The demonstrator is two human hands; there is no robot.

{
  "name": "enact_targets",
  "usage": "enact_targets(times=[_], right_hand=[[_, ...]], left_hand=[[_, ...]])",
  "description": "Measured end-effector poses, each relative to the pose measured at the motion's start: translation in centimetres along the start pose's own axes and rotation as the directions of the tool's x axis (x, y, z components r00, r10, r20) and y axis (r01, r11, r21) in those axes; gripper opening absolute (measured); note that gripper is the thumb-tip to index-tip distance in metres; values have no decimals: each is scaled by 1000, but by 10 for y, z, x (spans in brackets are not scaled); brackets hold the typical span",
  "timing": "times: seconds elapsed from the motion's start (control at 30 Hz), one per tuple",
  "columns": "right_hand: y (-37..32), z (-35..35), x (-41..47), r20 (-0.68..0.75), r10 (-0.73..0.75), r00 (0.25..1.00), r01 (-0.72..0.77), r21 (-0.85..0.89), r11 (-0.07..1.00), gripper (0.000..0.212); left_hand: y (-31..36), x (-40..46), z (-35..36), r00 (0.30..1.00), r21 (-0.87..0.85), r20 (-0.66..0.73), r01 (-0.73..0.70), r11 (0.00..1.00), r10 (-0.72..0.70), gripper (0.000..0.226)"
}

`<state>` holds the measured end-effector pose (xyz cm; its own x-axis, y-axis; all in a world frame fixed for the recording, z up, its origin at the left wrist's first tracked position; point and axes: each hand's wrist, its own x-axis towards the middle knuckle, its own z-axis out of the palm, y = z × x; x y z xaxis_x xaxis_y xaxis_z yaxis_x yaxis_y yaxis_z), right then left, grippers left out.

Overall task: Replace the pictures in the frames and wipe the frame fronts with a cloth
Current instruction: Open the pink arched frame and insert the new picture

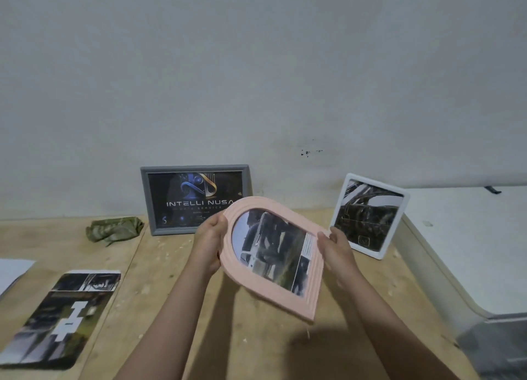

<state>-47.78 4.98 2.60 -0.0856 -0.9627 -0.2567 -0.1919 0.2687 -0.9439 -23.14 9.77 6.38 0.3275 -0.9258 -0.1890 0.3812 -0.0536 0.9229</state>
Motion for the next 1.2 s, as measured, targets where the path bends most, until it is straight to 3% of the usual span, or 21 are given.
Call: enact_targets(times=[0.07,0.1,0.23,0.33,0.4,0.5,0.67,0.77,0.83,1.03,1.2], right_hand=[[-10,4,2,32,-161,986,163,-265,950,53],[-16,6,5,104,-192,976,215,-311,926,48],[-27,8,12,391,-118,913,230,-251,940,28],[-23,3,22,392,-87,916,166,-173,971,32],[-19,-1,33,392,-53,919,119,-148,982,34],[-12,-4,49,336,-18,942,52,-93,994,33],[-5,0,69,348,56,936,-52,-22,998,34],[-4,16,72,392,62,918,-52,-36,998,36],[-7,31,72,427,49,903,-41,-29,999,37],[-23,103,51,553,78,830,-94,2,996,28],[-24,194,37,633,101,767,-137,9,991,31]], left_hand=[[8,0,4,999,191,35,-30,981,24,21],[12,1,6,998,268,50,-40,962,28,20],[24,4,18,993,406,118,-77,911,32,19],[28,8,25,994,481,71,-103,870,79,21],[26,13,29,995,518,-53,-49,854,89,37],[12,8,26,978,432,-206,128,893,-41,53],[-34,-24,16,953,283,-176,288,915,-245,54],[-50,-38,17,955,195,-219,244,950,-200,51],[-51,-45,18,936,116,-322,188,975,-143,50],[-26,-59,-14,782,82,-623,30,996,28,39],[-5,-66,-97,660,88,-750,45,995,37,45]])
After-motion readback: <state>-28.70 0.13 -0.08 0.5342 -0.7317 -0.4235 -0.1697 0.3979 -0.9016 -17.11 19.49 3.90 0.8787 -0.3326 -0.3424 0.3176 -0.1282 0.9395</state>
